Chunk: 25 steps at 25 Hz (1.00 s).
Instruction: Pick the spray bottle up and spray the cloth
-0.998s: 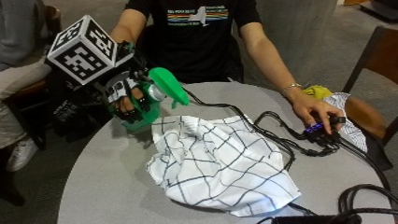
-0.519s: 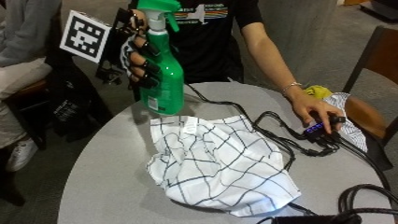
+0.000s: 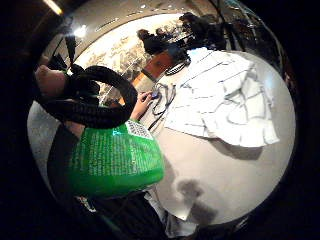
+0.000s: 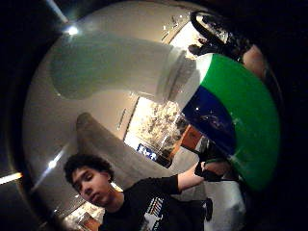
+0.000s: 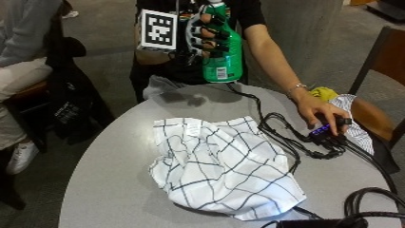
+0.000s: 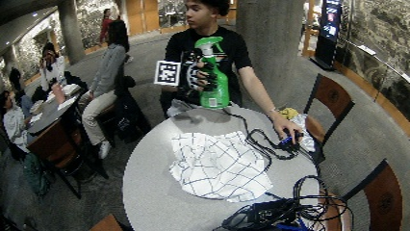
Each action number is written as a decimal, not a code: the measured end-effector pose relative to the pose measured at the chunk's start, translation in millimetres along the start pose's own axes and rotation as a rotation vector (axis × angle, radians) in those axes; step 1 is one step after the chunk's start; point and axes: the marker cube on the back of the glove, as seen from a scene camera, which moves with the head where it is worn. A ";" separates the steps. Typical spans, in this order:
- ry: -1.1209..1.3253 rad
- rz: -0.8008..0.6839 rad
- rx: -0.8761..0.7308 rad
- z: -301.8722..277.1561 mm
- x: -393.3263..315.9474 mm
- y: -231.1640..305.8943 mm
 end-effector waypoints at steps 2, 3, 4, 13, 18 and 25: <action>-0.019 0.001 -0.027 18.1 1.1 -0.7; -0.024 0.005 -0.040 26.8 3.0 -1.1; -0.026 0.013 -0.052 35.6 5.8 -1.1; -0.016 0.099 -0.126 97.3 52.3 7.4; 0.002 0.112 -0.159 114.8 61.5 12.9; 0.015 0.125 -0.203 116.3 67.9 25.1</action>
